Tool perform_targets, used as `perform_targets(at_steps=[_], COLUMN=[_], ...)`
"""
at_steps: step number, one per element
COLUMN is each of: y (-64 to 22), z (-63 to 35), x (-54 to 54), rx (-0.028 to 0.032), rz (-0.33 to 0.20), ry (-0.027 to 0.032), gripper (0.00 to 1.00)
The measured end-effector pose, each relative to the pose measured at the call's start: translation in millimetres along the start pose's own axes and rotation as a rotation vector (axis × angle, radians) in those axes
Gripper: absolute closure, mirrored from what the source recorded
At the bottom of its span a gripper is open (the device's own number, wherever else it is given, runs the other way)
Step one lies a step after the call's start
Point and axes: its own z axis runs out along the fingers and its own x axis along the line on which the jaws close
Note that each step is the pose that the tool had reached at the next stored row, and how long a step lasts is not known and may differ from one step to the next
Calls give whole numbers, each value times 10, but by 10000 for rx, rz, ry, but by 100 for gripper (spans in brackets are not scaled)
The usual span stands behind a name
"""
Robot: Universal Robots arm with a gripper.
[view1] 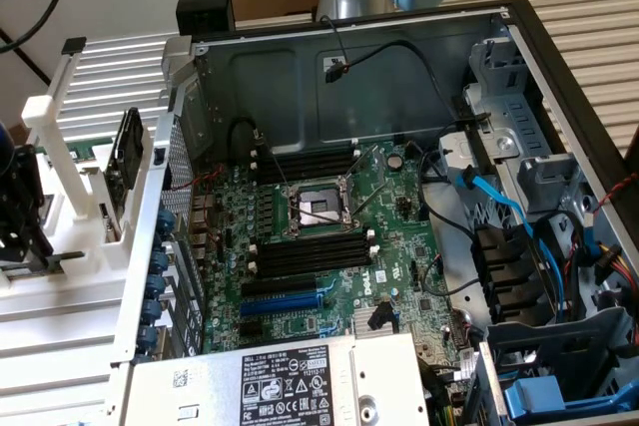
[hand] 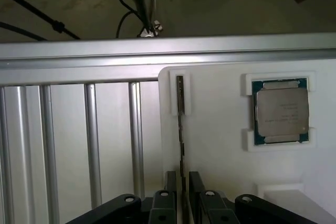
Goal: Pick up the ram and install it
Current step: 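Pick up the ram and move it above insertion slot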
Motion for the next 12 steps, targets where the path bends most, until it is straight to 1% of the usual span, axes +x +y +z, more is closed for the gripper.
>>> perform_targets(at_steps=[3, 6, 10, 12], y=[-23, -53, -52, -52], z=[2, 10, 38, 38], x=[-1, -3, -2, -2], rx=[-6, -40, -55, -74], rz=[0, 0, 0, 1], ry=[2, 3, 4, 3], gripper=[76, 76, 76, 76])
